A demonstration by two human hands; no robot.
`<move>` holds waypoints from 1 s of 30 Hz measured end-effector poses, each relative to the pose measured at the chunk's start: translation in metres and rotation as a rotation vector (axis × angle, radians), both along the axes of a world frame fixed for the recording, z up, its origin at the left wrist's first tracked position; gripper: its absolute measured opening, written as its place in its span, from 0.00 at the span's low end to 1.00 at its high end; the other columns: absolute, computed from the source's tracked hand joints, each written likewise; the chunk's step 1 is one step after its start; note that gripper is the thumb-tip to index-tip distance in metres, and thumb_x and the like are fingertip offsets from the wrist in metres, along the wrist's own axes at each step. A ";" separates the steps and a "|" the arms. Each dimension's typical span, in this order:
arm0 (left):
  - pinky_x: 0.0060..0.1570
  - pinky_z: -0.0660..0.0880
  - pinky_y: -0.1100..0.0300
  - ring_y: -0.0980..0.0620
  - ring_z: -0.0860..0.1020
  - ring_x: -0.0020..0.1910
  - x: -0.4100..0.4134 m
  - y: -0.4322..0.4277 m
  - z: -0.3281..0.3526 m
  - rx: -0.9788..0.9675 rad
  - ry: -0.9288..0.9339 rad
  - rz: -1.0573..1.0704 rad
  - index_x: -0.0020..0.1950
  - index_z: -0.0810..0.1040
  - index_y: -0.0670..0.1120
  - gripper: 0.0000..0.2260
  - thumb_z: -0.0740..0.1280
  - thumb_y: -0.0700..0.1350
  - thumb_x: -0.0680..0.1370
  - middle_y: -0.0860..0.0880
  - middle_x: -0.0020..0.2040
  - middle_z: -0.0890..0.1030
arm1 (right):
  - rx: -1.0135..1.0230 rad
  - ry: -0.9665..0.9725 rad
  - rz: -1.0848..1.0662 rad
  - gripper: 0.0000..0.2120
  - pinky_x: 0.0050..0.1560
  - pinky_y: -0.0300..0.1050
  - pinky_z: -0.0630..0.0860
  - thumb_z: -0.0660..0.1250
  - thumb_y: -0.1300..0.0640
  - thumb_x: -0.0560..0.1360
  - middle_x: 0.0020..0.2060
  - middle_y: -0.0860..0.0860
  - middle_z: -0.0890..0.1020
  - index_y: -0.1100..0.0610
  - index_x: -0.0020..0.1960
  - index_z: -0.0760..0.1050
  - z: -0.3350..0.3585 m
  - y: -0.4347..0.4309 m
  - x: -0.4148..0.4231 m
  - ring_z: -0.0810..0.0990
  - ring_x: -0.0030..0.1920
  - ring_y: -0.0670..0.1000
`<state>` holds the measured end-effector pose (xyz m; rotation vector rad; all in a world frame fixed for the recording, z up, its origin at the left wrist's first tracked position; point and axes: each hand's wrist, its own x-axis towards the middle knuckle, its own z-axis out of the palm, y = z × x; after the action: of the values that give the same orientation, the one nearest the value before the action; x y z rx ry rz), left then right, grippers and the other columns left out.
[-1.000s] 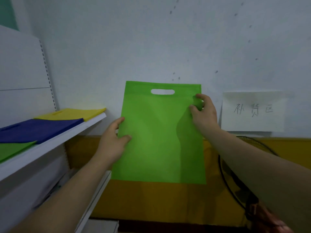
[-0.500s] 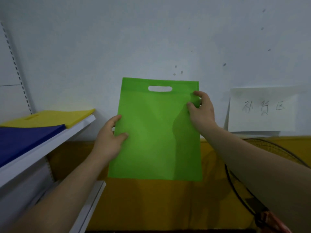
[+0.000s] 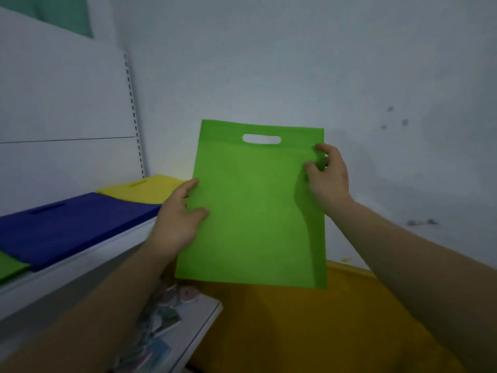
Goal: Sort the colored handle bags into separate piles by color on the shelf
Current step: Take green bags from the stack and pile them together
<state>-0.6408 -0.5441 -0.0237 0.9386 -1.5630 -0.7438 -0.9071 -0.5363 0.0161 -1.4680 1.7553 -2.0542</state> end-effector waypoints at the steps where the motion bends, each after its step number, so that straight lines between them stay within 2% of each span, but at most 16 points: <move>1: 0.35 0.76 0.69 0.57 0.78 0.42 0.006 -0.002 0.002 0.004 -0.002 0.039 0.71 0.67 0.47 0.26 0.65 0.31 0.76 0.49 0.59 0.74 | -0.012 0.003 0.032 0.18 0.35 0.32 0.72 0.64 0.59 0.77 0.43 0.43 0.72 0.51 0.66 0.68 0.002 -0.013 0.005 0.72 0.34 0.44; 3: 0.34 0.76 0.70 0.57 0.78 0.39 0.020 -0.002 0.006 -0.008 -0.027 0.151 0.71 0.67 0.47 0.25 0.66 0.32 0.75 0.49 0.57 0.75 | -0.029 0.003 0.103 0.18 0.38 0.38 0.72 0.64 0.60 0.76 0.41 0.43 0.73 0.52 0.66 0.69 0.003 -0.039 0.019 0.72 0.34 0.44; 4: 0.37 0.76 0.67 0.56 0.78 0.40 0.028 0.000 0.009 -0.018 -0.049 0.215 0.70 0.68 0.48 0.26 0.66 0.32 0.75 0.49 0.57 0.75 | -0.028 0.001 0.142 0.18 0.37 0.38 0.70 0.64 0.60 0.76 0.41 0.43 0.73 0.52 0.66 0.69 0.004 -0.051 0.029 0.72 0.34 0.43; 5: 0.42 0.76 0.64 0.53 0.78 0.44 0.038 0.002 0.010 -0.030 -0.068 0.277 0.70 0.68 0.48 0.26 0.67 0.33 0.75 0.50 0.58 0.74 | -0.027 0.001 0.185 0.19 0.35 0.36 0.69 0.64 0.60 0.76 0.42 0.44 0.73 0.52 0.66 0.69 0.004 -0.062 0.040 0.71 0.34 0.42; 7: 0.50 0.71 0.62 0.52 0.76 0.52 0.058 0.009 0.014 -0.044 -0.092 0.382 0.71 0.68 0.48 0.26 0.68 0.34 0.74 0.51 0.59 0.73 | -0.036 0.000 0.277 0.19 0.34 0.33 0.67 0.64 0.60 0.76 0.46 0.47 0.74 0.52 0.66 0.69 0.004 -0.079 0.068 0.72 0.35 0.41; 10: 0.51 0.70 0.63 0.54 0.74 0.53 0.093 0.028 0.017 -0.021 -0.103 0.537 0.71 0.69 0.49 0.26 0.69 0.34 0.74 0.55 0.58 0.71 | -0.035 -0.005 0.425 0.19 0.43 0.37 0.70 0.64 0.60 0.76 0.51 0.49 0.75 0.52 0.66 0.69 0.006 -0.096 0.118 0.76 0.42 0.47; 13: 0.61 0.72 0.54 0.48 0.76 0.58 0.132 0.051 0.020 -0.040 -0.098 0.670 0.70 0.70 0.48 0.27 0.69 0.33 0.73 0.50 0.61 0.74 | -0.030 -0.021 0.579 0.19 0.52 0.44 0.75 0.65 0.60 0.75 0.53 0.51 0.77 0.52 0.66 0.69 0.008 -0.103 0.173 0.78 0.50 0.52; 15: 0.58 0.74 0.52 0.48 0.78 0.53 0.156 0.069 0.023 -0.036 -0.088 0.729 0.69 0.70 0.48 0.27 0.69 0.33 0.73 0.49 0.61 0.75 | -0.037 -0.028 0.661 0.19 0.54 0.46 0.75 0.65 0.61 0.75 0.54 0.52 0.77 0.52 0.65 0.69 0.009 -0.102 0.209 0.78 0.51 0.53; 17: 0.51 0.74 0.57 0.53 0.78 0.44 0.176 0.088 0.025 -0.036 -0.087 0.787 0.69 0.70 0.48 0.26 0.68 0.32 0.73 0.51 0.58 0.74 | -0.033 -0.034 0.741 0.19 0.51 0.44 0.75 0.64 0.60 0.75 0.55 0.52 0.78 0.52 0.65 0.69 0.010 -0.098 0.243 0.78 0.51 0.52; 18: 0.49 0.73 0.58 0.54 0.78 0.43 0.186 0.098 0.025 -0.039 -0.093 0.818 0.69 0.69 0.48 0.26 0.68 0.32 0.73 0.51 0.58 0.74 | -0.025 -0.036 0.782 0.19 0.50 0.45 0.76 0.64 0.60 0.76 0.56 0.52 0.77 0.51 0.65 0.69 0.010 -0.096 0.260 0.79 0.50 0.52; 23: 0.49 0.73 0.58 0.50 0.77 0.47 0.239 0.142 0.029 -0.005 -0.118 0.961 0.70 0.69 0.48 0.27 0.68 0.33 0.74 0.53 0.58 0.72 | 0.084 -0.045 1.020 0.24 0.48 0.51 0.81 0.66 0.63 0.73 0.54 0.52 0.78 0.49 0.66 0.67 0.008 -0.075 0.332 0.82 0.45 0.52; 26: 0.52 0.74 0.56 0.48 0.77 0.49 0.267 0.162 0.028 0.031 -0.149 1.011 0.71 0.68 0.48 0.27 0.68 0.34 0.74 0.51 0.60 0.73 | 0.103 -0.006 1.084 0.27 0.46 0.47 0.80 0.66 0.66 0.71 0.53 0.52 0.78 0.49 0.67 0.67 0.002 -0.064 0.372 0.81 0.45 0.50; 30: 0.51 0.75 0.55 0.46 0.79 0.48 0.297 0.180 0.024 0.093 -0.137 1.045 0.71 0.68 0.49 0.26 0.68 0.35 0.75 0.47 0.60 0.75 | 0.105 0.007 1.100 0.26 0.37 0.37 0.76 0.64 0.67 0.72 0.47 0.47 0.77 0.50 0.67 0.67 -0.003 -0.057 0.415 0.79 0.40 0.44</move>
<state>-0.3434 -0.3644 -0.0001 1.6815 -0.9257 0.0023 -0.4925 -0.5929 0.0127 -1.7836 0.6827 -1.3185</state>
